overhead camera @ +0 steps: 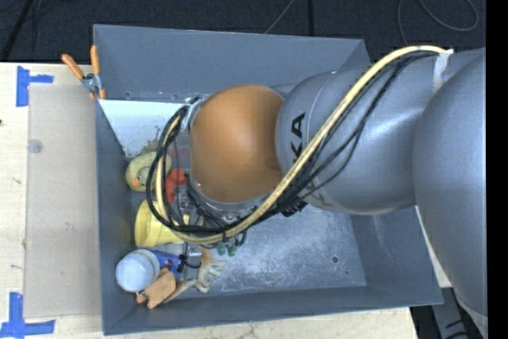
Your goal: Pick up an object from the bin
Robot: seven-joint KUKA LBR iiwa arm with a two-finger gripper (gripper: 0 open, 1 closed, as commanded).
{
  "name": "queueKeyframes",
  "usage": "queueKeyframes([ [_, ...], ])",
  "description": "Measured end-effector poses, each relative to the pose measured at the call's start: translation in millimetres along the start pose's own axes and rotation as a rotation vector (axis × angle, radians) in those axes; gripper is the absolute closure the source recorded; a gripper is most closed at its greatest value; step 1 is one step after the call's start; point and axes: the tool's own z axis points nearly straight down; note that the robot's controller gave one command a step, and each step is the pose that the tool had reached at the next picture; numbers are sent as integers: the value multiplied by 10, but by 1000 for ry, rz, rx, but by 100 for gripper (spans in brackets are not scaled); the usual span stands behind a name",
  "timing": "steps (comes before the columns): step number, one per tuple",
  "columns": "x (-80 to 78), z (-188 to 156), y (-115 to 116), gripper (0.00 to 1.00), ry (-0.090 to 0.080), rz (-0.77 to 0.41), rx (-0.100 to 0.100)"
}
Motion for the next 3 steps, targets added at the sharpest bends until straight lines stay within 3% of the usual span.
queueKeyframes([
  [1, -19, -44, -10, 0, -8, 4, -2],
  [3, 41, 982, 29, 0, -7, -130, -1],
])
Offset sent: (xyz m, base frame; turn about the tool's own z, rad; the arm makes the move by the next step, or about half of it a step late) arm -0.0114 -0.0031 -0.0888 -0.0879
